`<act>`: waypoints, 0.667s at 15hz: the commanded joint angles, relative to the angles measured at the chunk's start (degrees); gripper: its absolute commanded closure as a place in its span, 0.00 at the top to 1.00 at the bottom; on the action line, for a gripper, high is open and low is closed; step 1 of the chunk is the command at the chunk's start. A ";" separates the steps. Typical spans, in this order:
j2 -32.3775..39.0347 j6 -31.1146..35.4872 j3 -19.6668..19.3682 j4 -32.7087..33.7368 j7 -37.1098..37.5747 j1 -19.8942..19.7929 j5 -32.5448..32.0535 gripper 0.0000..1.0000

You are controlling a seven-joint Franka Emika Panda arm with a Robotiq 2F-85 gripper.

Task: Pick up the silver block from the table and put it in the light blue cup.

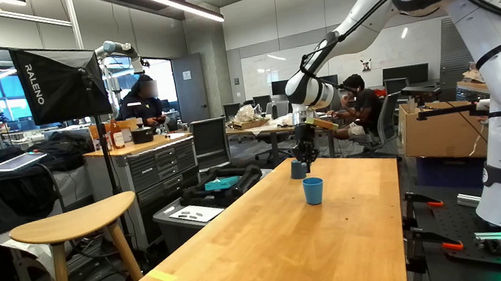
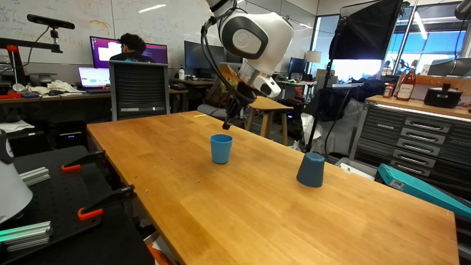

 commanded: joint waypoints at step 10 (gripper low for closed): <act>-20.44 -9.74 -0.79 0.73 -11.20 4.28 -6.05 0.99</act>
